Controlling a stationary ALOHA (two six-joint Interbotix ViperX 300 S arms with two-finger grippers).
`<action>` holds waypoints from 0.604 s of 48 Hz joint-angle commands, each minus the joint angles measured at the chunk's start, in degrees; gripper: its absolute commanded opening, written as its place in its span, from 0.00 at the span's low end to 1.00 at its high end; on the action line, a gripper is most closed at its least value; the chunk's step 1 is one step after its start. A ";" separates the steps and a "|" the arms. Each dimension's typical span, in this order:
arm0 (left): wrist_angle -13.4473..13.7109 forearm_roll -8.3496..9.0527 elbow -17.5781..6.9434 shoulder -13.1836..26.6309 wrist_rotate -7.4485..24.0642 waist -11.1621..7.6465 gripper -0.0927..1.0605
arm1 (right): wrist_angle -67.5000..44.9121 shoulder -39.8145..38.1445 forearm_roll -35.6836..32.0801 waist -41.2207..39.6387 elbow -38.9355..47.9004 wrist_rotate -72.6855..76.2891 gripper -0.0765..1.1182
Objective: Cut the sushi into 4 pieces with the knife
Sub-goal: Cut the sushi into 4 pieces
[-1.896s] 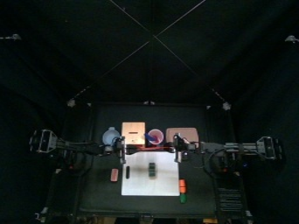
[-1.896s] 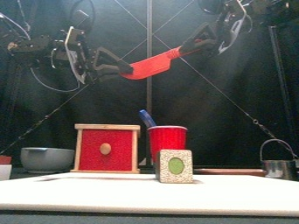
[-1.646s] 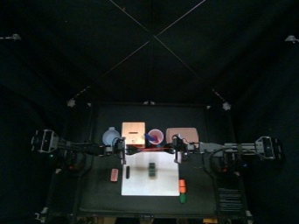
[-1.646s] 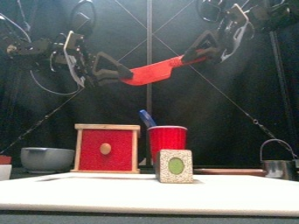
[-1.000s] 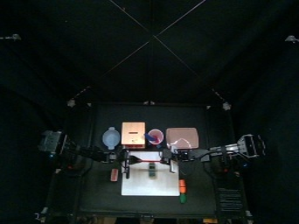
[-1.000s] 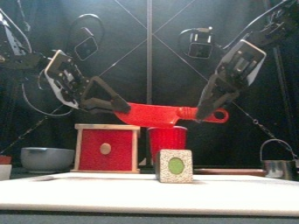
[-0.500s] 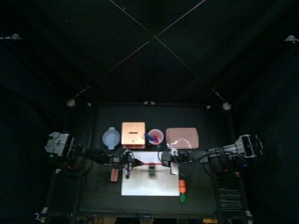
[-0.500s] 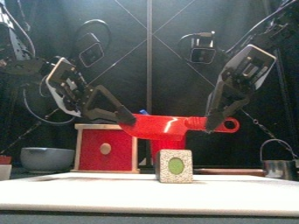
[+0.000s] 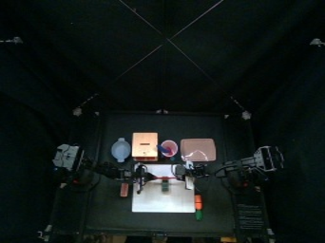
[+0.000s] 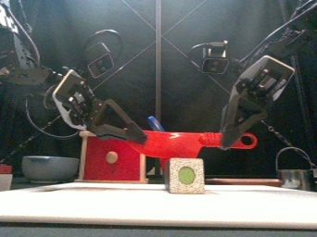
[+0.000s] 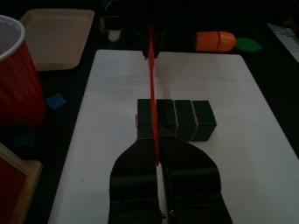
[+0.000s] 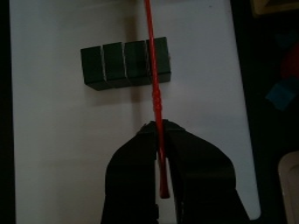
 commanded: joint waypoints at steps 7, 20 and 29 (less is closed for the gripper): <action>-0.09 -0.70 -1.23 1.76 -0.09 0.18 0.17 | -0.26 0.53 0.09 -0.18 -0.44 0.18 0.15; -0.09 -1.49 -1.32 4.57 -0.18 -0.35 0.17 | -0.26 3.08 0.70 0.18 -0.88 0.09 0.15; 0.53 -2.02 -1.32 5.36 -0.18 -0.70 0.17 | -0.53 4.48 1.23 0.35 -0.97 0.09 0.15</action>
